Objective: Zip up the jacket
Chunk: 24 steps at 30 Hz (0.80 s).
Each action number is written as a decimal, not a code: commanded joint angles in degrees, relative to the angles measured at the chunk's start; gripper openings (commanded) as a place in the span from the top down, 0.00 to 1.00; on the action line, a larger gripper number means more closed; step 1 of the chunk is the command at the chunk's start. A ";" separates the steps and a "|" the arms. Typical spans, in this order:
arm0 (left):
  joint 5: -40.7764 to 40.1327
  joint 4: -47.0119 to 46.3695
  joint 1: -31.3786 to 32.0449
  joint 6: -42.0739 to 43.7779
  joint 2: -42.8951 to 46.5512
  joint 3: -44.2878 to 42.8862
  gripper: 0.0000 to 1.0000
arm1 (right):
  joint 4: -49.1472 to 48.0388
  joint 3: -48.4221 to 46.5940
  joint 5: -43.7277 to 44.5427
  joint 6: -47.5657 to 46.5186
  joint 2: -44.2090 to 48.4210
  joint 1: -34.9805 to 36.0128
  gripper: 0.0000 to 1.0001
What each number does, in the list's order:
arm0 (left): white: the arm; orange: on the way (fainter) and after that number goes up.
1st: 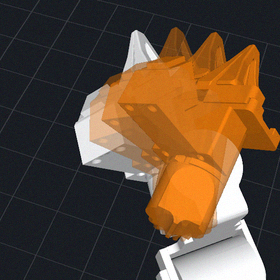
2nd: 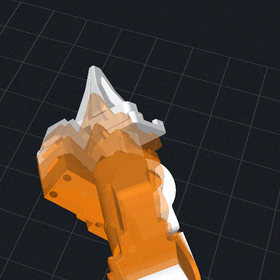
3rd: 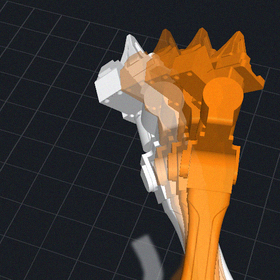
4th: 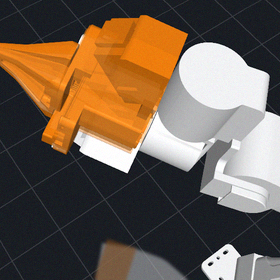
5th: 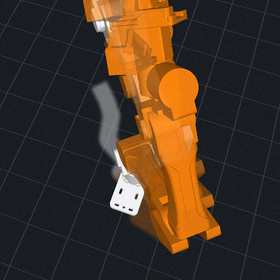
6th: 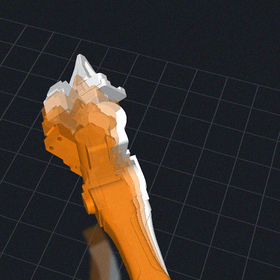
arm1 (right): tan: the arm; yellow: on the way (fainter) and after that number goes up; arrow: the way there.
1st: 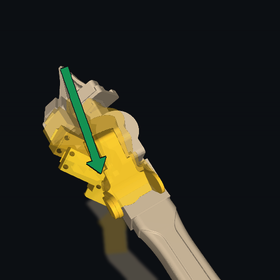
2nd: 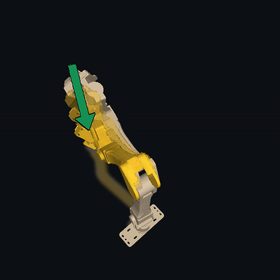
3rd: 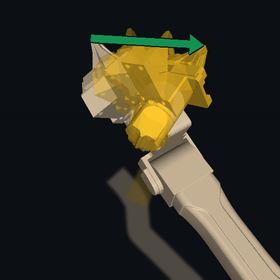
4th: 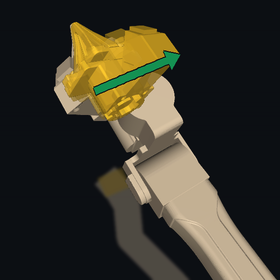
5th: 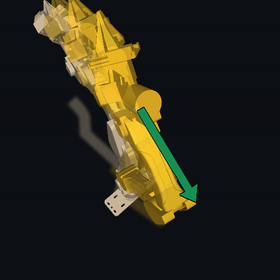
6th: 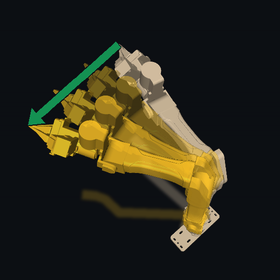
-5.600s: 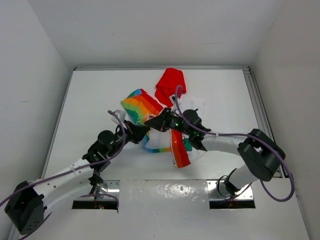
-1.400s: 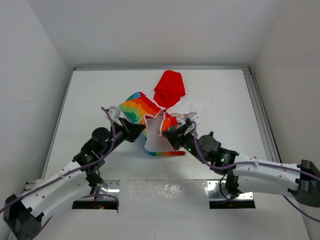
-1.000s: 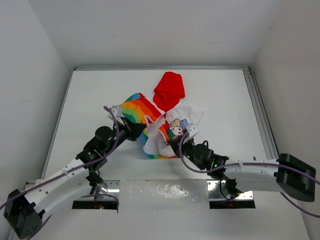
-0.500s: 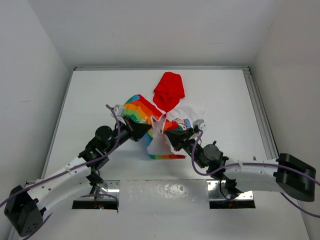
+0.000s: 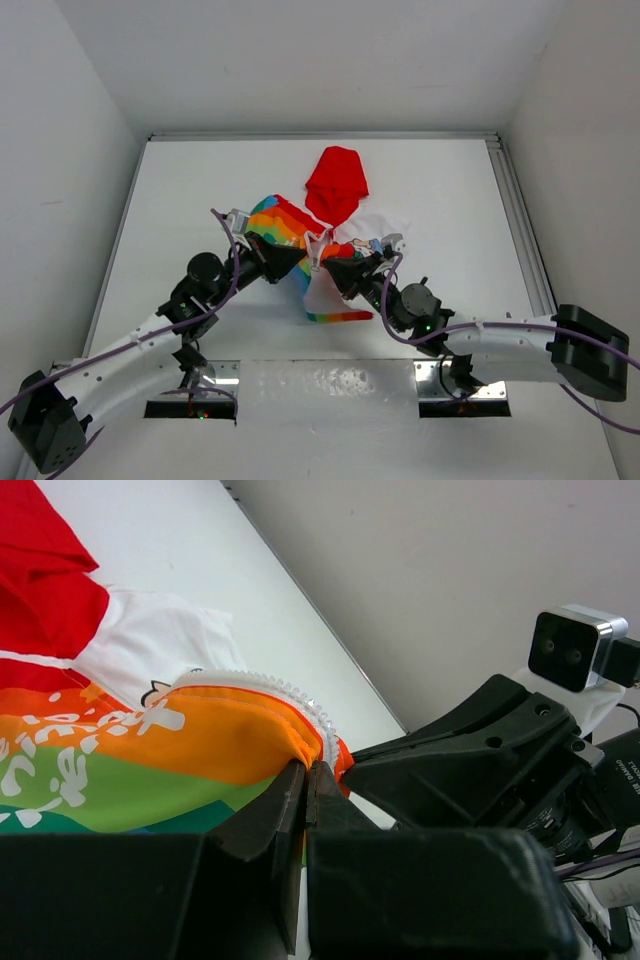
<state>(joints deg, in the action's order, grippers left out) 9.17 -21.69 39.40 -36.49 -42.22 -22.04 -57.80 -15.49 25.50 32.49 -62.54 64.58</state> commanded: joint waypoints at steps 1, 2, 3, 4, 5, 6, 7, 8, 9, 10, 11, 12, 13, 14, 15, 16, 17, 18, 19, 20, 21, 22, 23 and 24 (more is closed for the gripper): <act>1.47 -4.15 0.15 -0.07 0.64 -0.10 1.00 | -1.97 -2.53 -0.53 1.44 0.32 -0.15 1.00; 1.64 -4.15 0.15 -0.07 0.56 -0.02 1.00 | -1.96 -2.44 -0.71 1.35 0.32 -0.15 1.00; 1.73 -4.23 0.15 -0.07 0.56 -0.02 1.00 | -1.96 -2.53 -0.71 1.35 0.40 -0.15 1.00; 1.82 -4.23 0.15 -0.07 0.38 -0.02 1.00 | -1.96 -2.53 -0.80 1.26 0.40 -0.15 1.00; 1.73 -4.15 0.15 -0.07 0.38 0.07 1.00 | -1.96 -2.44 -0.80 1.09 0.40 -0.15 1.00; 1.64 -3.97 0.15 -0.07 0.38 0.16 1.00 | -1.96 -2.36 -0.89 1.08 0.49 -0.15 1.00; 1.55 -4.06 0.15 -0.07 0.38 0.24 1.00 | -2.23 -2.27 -0.89 1.08 0.49 -0.15 1.00; 1.38 -3.97 0.24 -0.07 0.38 0.42 1.00 | -2.23 -2.18 -0.89 1.00 0.49 -0.15 1.00; 1.46 -3.97 0.15 0.01 0.38 0.42 1.00 | -2.14 -2.27 -0.80 0.91 0.49 -0.15 1.00; 1.47 -3.88 0.15 0.02 0.21 0.51 1.00 | -2.23 -2.27 -0.89 0.82 0.58 -0.15 1.00; 1.38 -3.80 0.15 0.19 0.20 0.51 1.00 | -2.23 -2.27 -0.80 0.65 0.67 -0.15 1.00; 1.38 -3.80 0.15 0.28 0.12 0.51 1.00 | -2.23 -2.27 -0.71 0.56 0.67 -0.15 1.00; 1.38 -3.80 0.15 0.28 0.03 0.42 1.00 | -2.32 -2.27 -0.62 0.47 0.67 -0.15 1.00; 1.29 -3.80 0.15 0.37 0.03 0.42 1.00 | -2.32 -2.18 -0.62 0.38 0.67 -0.24 1.00; 1.20 -3.71 0.15 0.45 -0.14 0.42 1.00 | -2.23 -2.27 -0.54 0.38 0.67 -0.15 1.00; 1.20 -3.79 0.24 0.45 -0.23 0.51 1.00 | -2.14 -2.18 -0.54 0.38 0.67 -0.15 1.00; 1.20 -3.88 0.15 0.46 -0.41 0.51 1.00 | -2.14 -2.27 -0.62 0.29 0.67 -0.15 1.00; 1.20 -3.97 0.15 0.46 -0.58 0.51 1.00 | -2.14 -2.27 -0.62 0.29 0.67 -0.24 1.00; 1.12 -4.06 0.15 0.46 -0.76 0.42 1.00 | -1.97 -2.36 -0.62 0.21 0.58 -0.24 1.00; 1.03 -4.15 0.15 0.46 -0.94 0.42 1.00 | -1.79 -2.44 -0.54 0.12 0.58 -0.15 1.00; 1.03 -4.23 0.15 0.54 -1.02 0.42 1.00 | -1.79 -2.36 -0.62 0.20 0.49 -0.24 1.00; 1.03 -4.32 0.15 0.54 -1.11 0.42 1.00 | -1.88 -2.44 -0.62 0.12 0.58 -0.15 1.00; 0.94 -4.32 0.15 0.72 -1.11 0.42 1.00 | -1.96 -2.27 -0.62 0.29 0.67 -0.15 1.00; 0.85 -4.24 0.15 0.81 -1.20 0.25 1.00 | -1.96 -2.27 -0.71 0.21 0.76 -0.15 1.00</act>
<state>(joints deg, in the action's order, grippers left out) 9.76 -22.15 39.40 -36.40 -43.48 -21.61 -57.10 -15.49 25.32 32.95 -62.54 64.58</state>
